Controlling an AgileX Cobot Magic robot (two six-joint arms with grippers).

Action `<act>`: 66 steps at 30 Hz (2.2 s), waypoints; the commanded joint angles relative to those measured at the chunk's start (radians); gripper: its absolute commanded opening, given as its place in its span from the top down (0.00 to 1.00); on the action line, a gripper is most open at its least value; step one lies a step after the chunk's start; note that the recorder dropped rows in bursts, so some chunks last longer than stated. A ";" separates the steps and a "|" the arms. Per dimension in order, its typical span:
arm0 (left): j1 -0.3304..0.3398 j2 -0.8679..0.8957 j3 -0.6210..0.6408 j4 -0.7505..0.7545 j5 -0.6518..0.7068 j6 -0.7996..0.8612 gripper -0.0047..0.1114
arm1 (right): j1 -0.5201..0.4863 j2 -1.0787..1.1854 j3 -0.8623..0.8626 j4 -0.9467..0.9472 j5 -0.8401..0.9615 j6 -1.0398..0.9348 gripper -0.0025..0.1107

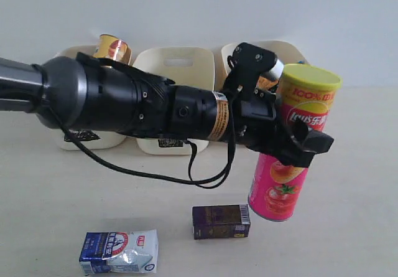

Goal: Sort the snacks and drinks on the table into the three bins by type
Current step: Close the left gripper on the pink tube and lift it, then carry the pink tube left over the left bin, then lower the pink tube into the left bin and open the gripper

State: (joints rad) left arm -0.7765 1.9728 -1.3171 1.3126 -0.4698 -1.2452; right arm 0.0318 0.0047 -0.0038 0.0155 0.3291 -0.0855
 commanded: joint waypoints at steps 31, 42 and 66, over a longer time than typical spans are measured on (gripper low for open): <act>0.585 -0.281 -0.009 0.355 -0.163 -0.568 0.92 | -0.003 -0.005 0.004 -0.002 -0.007 -0.001 0.98; 0.749 -0.270 -0.101 0.432 -0.001 -0.573 0.92 | -0.003 -0.005 0.004 -0.002 -0.007 -0.001 0.98; 0.755 -0.018 -0.173 0.432 0.302 -0.421 0.92 | -0.003 -0.005 0.004 -0.002 -0.007 -0.001 0.98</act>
State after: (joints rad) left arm -0.0229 1.9424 -1.4806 1.7458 -0.1768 -1.6697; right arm 0.0318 0.0047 -0.0038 0.0155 0.3291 -0.0855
